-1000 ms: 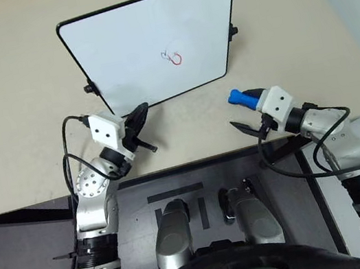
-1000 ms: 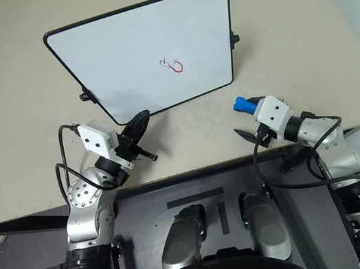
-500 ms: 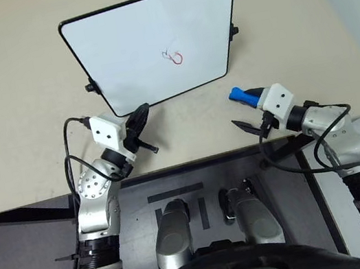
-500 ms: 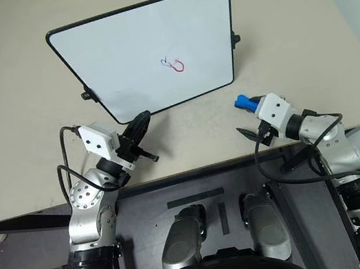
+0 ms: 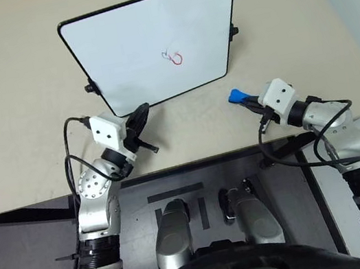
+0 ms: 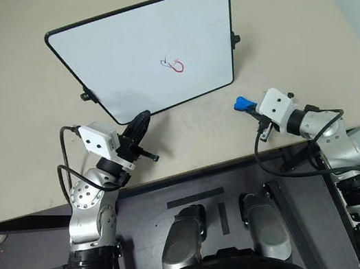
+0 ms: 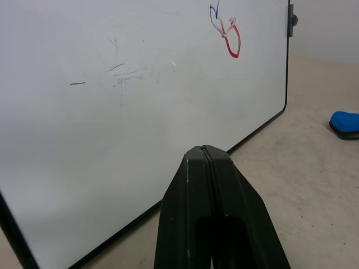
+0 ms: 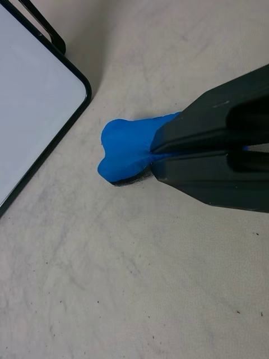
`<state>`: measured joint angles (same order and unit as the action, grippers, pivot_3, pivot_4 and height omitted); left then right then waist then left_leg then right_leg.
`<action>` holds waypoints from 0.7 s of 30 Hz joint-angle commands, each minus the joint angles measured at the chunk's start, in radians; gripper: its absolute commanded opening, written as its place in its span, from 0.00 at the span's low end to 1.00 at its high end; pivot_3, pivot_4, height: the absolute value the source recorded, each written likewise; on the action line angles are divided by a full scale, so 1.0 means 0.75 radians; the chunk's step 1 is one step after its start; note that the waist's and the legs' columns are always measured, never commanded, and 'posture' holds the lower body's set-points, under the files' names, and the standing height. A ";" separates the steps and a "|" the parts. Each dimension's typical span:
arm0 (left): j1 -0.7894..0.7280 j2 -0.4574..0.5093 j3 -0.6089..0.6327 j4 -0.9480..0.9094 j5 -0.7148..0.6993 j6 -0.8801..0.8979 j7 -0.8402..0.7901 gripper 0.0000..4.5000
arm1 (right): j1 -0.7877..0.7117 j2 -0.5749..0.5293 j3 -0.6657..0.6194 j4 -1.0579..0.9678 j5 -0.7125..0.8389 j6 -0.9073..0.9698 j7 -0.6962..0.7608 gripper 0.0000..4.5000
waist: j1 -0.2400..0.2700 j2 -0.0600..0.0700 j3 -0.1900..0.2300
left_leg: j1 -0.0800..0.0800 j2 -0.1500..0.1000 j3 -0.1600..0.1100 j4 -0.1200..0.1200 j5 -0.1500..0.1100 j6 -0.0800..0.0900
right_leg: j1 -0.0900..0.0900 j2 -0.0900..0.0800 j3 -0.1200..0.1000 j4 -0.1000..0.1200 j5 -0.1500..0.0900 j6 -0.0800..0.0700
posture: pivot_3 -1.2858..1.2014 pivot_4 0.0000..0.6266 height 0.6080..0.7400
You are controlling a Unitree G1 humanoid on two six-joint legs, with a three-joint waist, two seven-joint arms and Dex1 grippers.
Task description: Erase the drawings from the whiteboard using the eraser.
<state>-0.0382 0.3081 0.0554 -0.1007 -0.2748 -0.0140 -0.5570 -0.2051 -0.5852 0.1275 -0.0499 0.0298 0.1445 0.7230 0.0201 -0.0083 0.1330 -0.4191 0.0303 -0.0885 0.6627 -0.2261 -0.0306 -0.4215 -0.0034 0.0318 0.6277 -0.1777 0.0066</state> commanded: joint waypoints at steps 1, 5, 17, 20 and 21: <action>-0.019 -0.005 -0.006 -0.030 0.006 -0.024 0.005 0.00 | -0.018 -0.016 -0.002 -0.013 -0.035 -0.025 -0.008 0.01 | 0.000 0.000 0.000 | 0.000 0.000 0.000 0.000 0.000 0.000 | 0.000 0.000 0.000 0.000 0.000 0.000 | 0.52 0.24 1.00; -0.025 -0.002 -0.002 -0.022 0.006 -0.026 0.002 0.00 | -0.084 0.015 0.006 -0.126 -0.005 -0.132 0.023 0.01 | -0.001 0.001 0.001 | 0.000 0.000 0.000 0.000 0.001 0.000 | 0.000 0.000 0.000 0.000 0.000 0.001 | 0.52 0.24 1.00; -0.048 0.003 -0.003 0.013 0.005 -0.038 -0.014 0.00 | -0.598 0.155 0.217 0.384 -0.399 -0.934 -0.181 0.01 | -0.006 0.002 0.001 | -0.001 0.001 -0.003 0.000 0.000 0.000 | -0.005 0.000 0.000 0.001 0.003 -0.004 | 0.52 0.24 1.00; -0.050 -0.002 -0.005 0.015 0.008 -0.044 -0.010 0.00 | -0.752 0.191 0.246 0.641 -0.531 -1.085 -0.338 0.01 | -0.006 0.002 0.001 | -0.001 0.001 -0.003 0.000 0.000 0.000 | -0.007 -0.001 0.000 0.001 0.005 -0.005 | 0.52 0.24 1.00; -0.049 -0.003 -0.004 0.013 0.009 -0.046 -0.007 0.00 | -0.792 0.198 0.254 0.715 -0.565 -1.128 -0.383 0.01 | -0.006 0.002 0.001 | -0.002 0.001 -0.002 -0.001 0.000 0.000 | -0.007 -0.001 0.000 0.001 0.006 -0.006 | 0.52 0.24 1.00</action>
<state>-0.0689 0.3082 0.0554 -0.0730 -0.2743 -0.0266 -0.5638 -0.7596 -0.4388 0.3260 0.4351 -0.3556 -0.6338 0.5040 0.0158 -0.0065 0.1340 -0.4211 0.0308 -0.0904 0.6622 -0.2263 -0.0308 -0.4277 -0.0042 0.0314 0.6285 -0.1731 0.0021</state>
